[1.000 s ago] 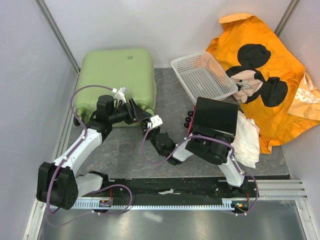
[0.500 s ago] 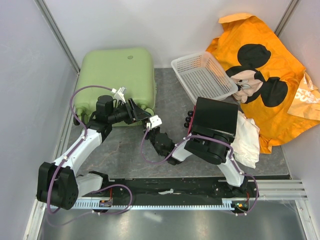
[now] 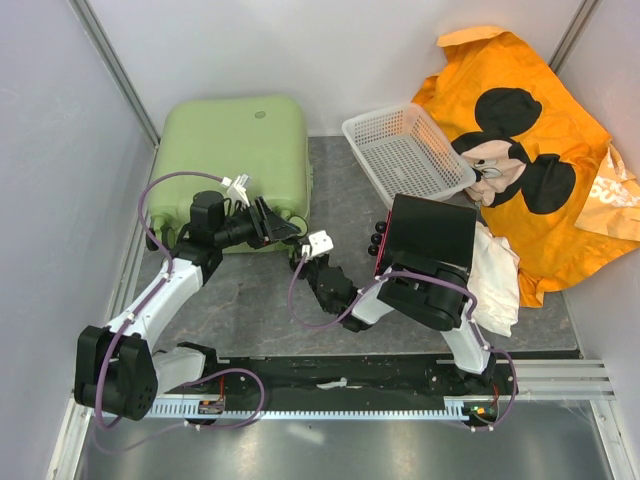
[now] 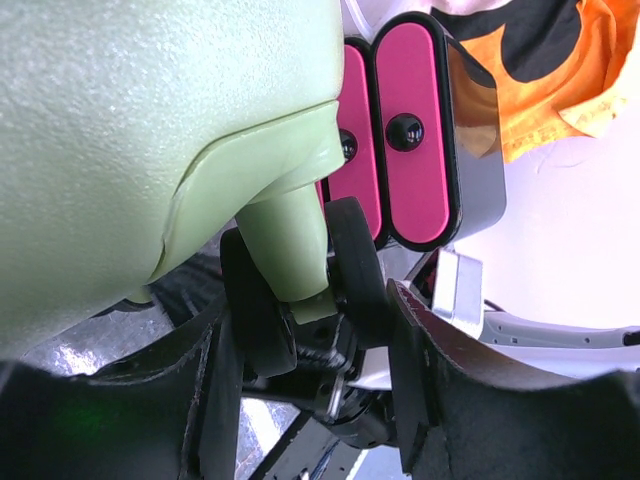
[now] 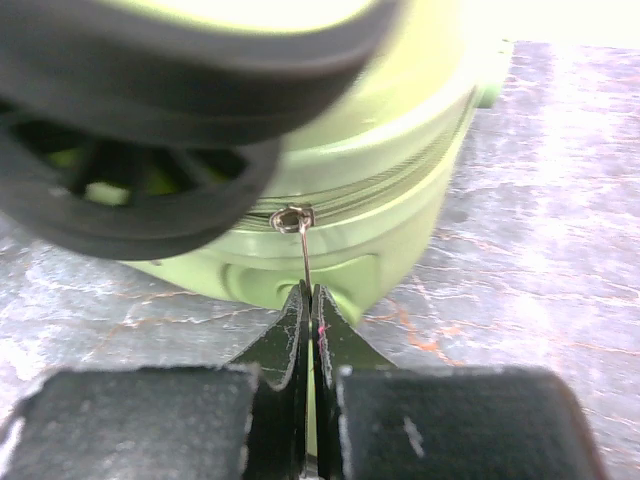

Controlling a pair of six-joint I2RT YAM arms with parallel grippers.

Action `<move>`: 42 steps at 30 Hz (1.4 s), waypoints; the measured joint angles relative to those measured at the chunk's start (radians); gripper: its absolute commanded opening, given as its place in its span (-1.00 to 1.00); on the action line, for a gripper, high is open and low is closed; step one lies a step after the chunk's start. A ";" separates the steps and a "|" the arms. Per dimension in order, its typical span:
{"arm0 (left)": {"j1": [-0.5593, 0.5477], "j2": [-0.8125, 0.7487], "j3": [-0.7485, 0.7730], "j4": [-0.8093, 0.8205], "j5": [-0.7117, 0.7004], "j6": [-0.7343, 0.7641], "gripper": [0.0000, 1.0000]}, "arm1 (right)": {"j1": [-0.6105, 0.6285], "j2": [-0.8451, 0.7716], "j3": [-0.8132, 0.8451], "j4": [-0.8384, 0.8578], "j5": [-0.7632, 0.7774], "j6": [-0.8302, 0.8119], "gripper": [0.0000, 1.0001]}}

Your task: Open, take out, and arrange the luggage

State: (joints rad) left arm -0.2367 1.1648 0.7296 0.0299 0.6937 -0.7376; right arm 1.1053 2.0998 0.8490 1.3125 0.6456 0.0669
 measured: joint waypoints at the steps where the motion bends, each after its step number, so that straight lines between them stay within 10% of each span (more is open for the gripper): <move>1: 0.001 -0.001 0.000 -0.002 0.000 0.000 -0.97 | -0.002 -0.008 -0.008 0.000 0.008 0.000 -1.00; 31: 0.017 -0.014 0.000 -0.018 0.016 0.000 -0.97 | -0.096 -0.177 -0.116 -0.100 -0.032 0.076 -1.00; 42: 0.019 -0.026 -0.002 -0.044 0.017 0.008 -0.97 | -0.136 -0.261 -0.024 -0.392 -0.016 0.090 -1.00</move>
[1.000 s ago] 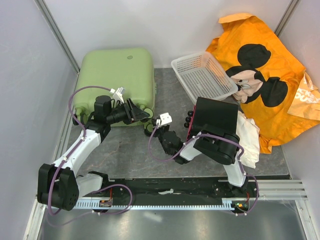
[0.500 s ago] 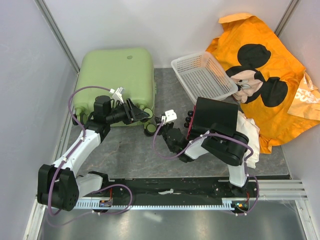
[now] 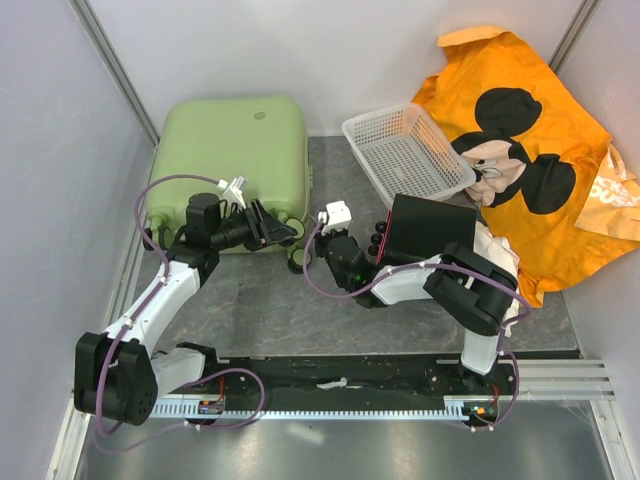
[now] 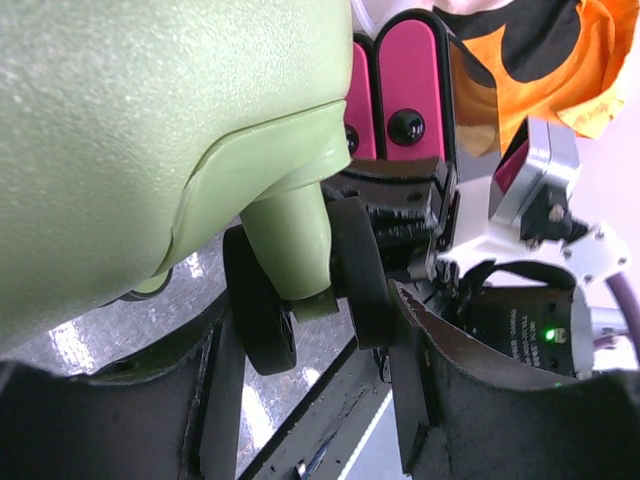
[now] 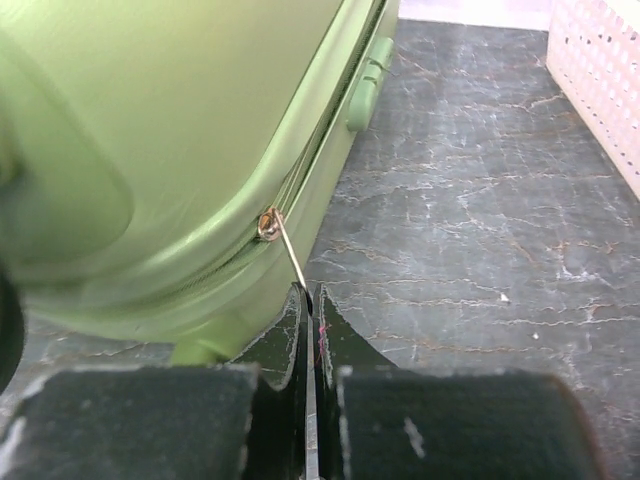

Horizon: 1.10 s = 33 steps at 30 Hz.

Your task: Open, take out, and arrange the luggage

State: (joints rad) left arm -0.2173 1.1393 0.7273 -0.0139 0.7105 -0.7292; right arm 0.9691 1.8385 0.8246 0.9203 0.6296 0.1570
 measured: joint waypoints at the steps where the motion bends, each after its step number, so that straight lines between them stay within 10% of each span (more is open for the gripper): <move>1: 0.000 -0.004 -0.007 0.001 0.000 0.002 -0.97 | -0.003 0.000 0.014 -0.025 0.000 0.000 -1.00; 33: 0.024 -0.576 -0.125 -0.430 -0.400 0.154 -0.97 | -0.160 0.137 0.347 -0.266 -0.111 -0.024 -1.00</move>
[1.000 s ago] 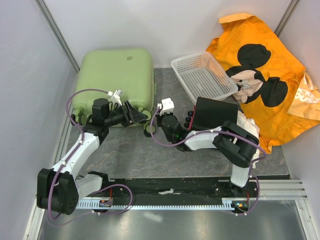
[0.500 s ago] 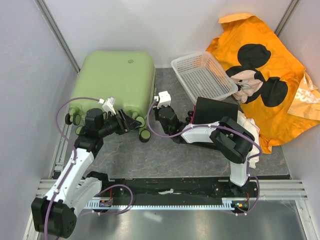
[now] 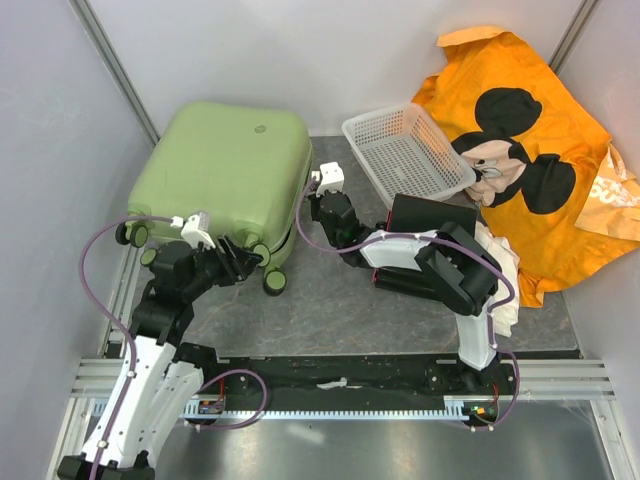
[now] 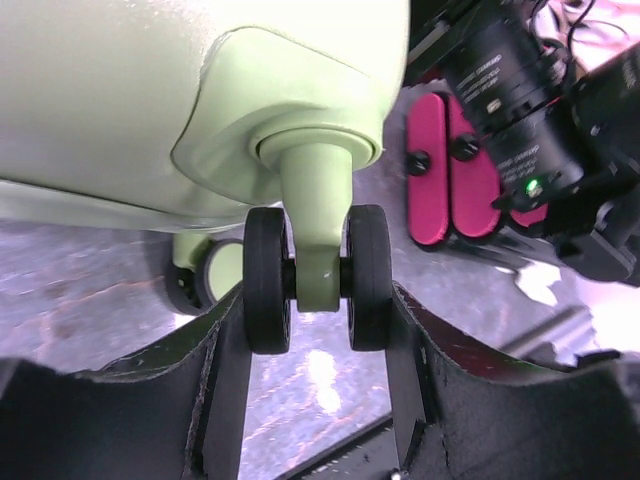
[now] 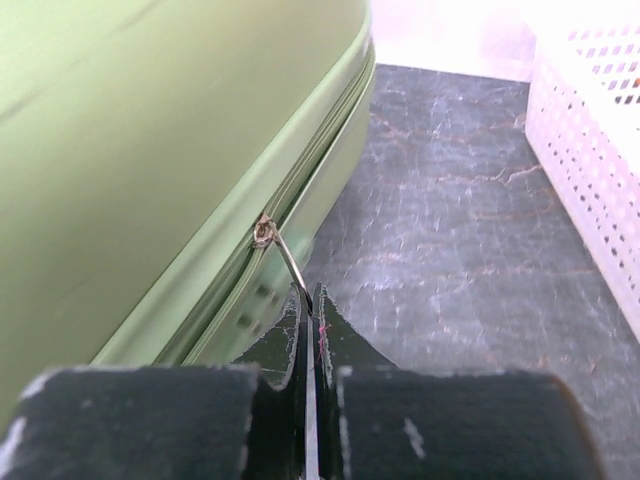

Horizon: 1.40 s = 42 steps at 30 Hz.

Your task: Open, take out, and arrange the luggage

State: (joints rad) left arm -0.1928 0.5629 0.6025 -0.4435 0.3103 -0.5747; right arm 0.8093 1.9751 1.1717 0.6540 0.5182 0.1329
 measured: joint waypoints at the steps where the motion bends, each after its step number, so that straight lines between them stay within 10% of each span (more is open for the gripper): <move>1: 0.000 -0.020 0.000 -0.016 -0.023 0.007 -0.97 | -0.005 0.007 0.011 -0.002 -0.003 -0.002 -1.00; 30: -0.012 -0.238 0.024 -0.170 -0.275 0.174 -0.97 | -0.170 0.227 0.368 -0.129 -0.168 -0.077 -1.00; 33: -0.011 -0.203 0.045 -0.184 -0.246 0.206 -0.66 | -0.183 0.185 0.297 -0.116 -0.246 -0.064 -0.72; 38: -0.003 -0.124 0.126 -0.249 -0.211 0.266 0.89 | -0.217 0.059 0.180 -0.151 -0.302 -0.032 0.28; 42: 0.005 -0.091 0.240 -0.272 -0.203 0.291 0.99 | -0.246 -0.086 0.082 -0.148 -0.346 -0.021 0.51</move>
State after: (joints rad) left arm -0.1879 0.4721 0.8425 -0.7155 0.1074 -0.2840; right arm 0.5629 1.8889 1.2537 0.5064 0.1726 0.1120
